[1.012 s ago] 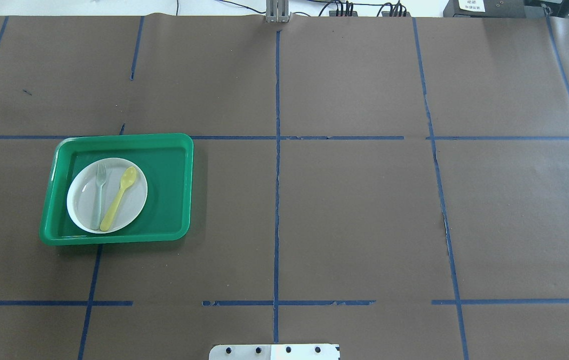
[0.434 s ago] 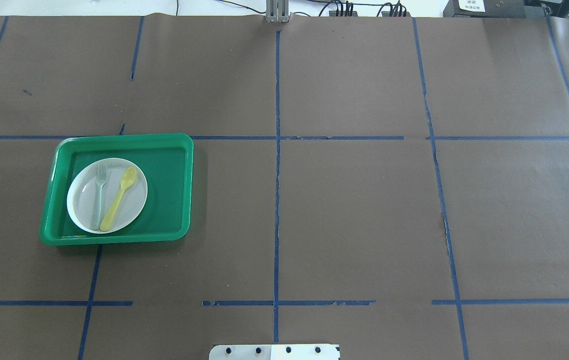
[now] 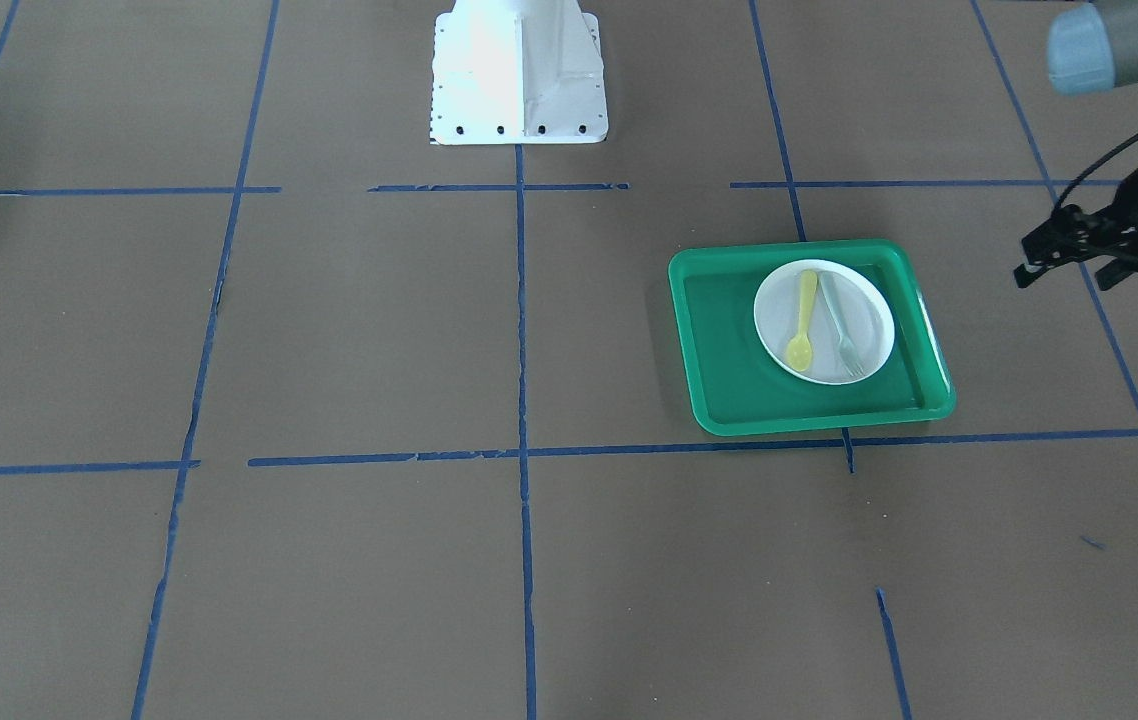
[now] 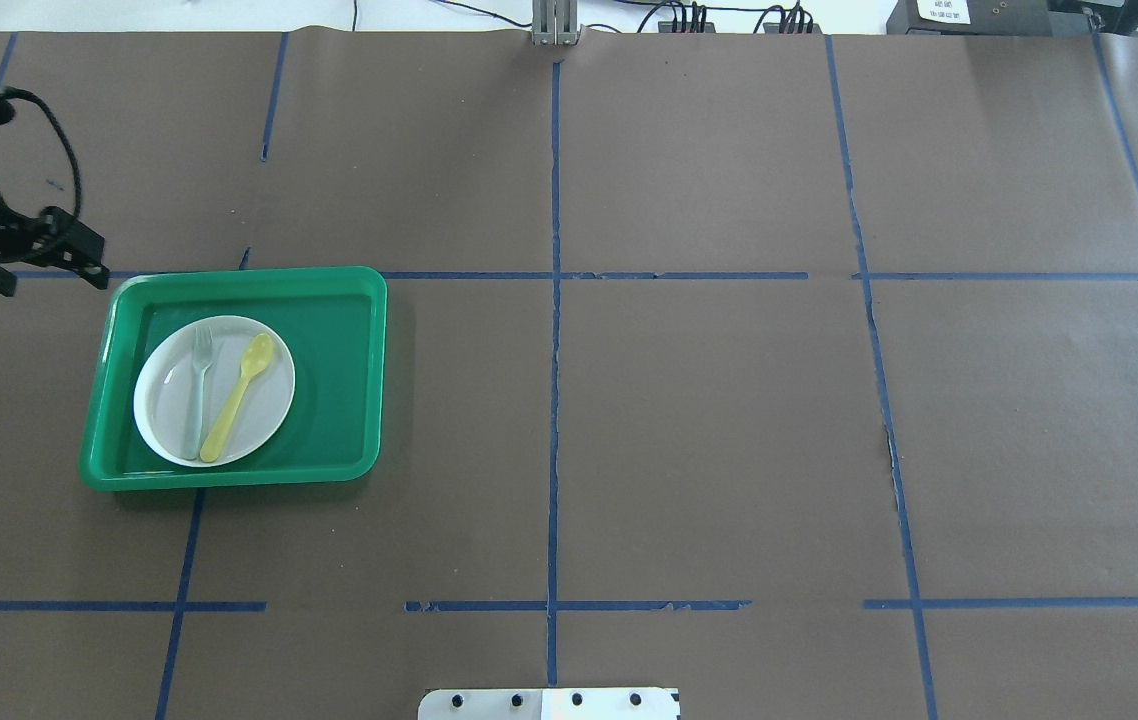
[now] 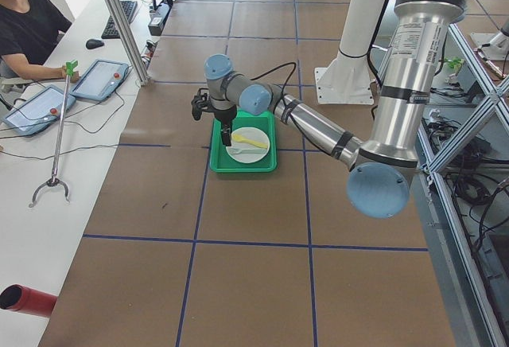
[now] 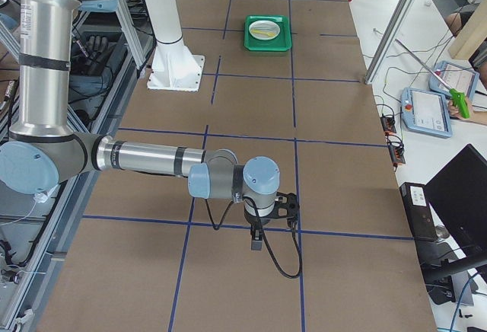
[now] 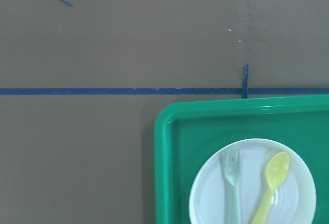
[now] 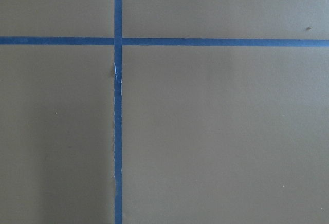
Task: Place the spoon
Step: 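Move the left gripper over the plate toward the yellow spoon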
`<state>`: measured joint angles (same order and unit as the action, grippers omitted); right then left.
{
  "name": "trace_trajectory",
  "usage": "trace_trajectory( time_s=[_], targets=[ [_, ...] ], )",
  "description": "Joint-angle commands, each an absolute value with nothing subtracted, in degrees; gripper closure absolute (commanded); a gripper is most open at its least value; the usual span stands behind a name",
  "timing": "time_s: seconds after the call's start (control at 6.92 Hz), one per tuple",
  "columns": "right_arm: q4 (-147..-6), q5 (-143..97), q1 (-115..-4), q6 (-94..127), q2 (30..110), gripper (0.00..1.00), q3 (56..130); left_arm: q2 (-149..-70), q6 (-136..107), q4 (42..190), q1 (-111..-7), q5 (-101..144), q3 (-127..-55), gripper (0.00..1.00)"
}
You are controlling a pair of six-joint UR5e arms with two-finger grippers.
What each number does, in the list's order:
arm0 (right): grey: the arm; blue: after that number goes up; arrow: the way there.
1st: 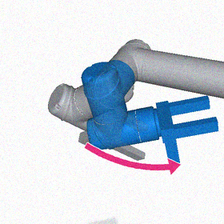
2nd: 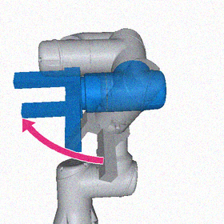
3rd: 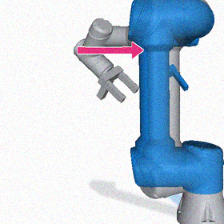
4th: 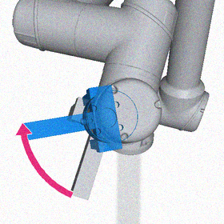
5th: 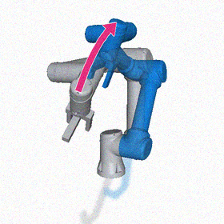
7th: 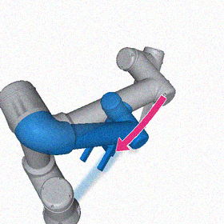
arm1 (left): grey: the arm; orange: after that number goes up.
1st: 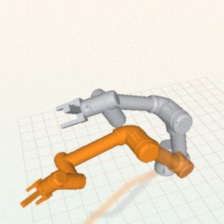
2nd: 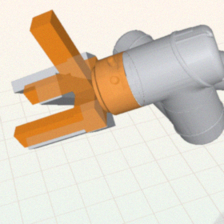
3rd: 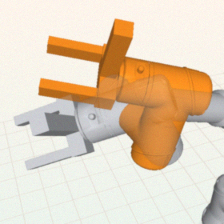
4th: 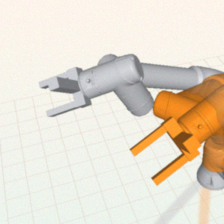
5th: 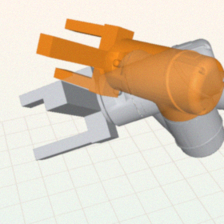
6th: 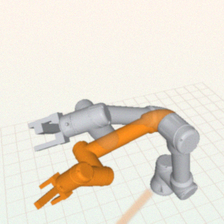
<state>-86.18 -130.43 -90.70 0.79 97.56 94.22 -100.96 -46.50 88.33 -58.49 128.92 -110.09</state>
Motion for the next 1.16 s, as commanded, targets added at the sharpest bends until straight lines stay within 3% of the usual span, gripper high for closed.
trace_trajectory(
  time_s=[0.0, 0.29, 0.43, 0.72, 1.01],
  targets=[
    [-86.13, -130.43, -90.70, 0.79, 97.56, 0.00, 94.22, -103.79, -53.87, 91.29, -50.48, 125.16, -107.08, 0.00],
    [-86.22, -130.43, -90.70, 0.79, 97.56, 0.00, 94.22, -103.80, -62.10, 102.68, -44.42, 119.91, -102.33, 0.01],
    [-86.22, -130.43, -90.70, 0.79, 97.56, 0.00, 94.22, -103.80, -62.40, 105.79, -43.60, 119.80, -100.04, 0.09],
    [-86.22, -130.43, -90.70, 0.79, 97.56, 0.00, 94.22, -103.80, -62.23, 106.52, -40.71, 117.01, -98.79, 0.11],
    [-86.22, -130.43, -90.70, 0.79, 97.56, 0.00, 94.22, -103.89, -62.31, 109.14, -40.08, 116.45, -96.60, 0.20]
  ],
)
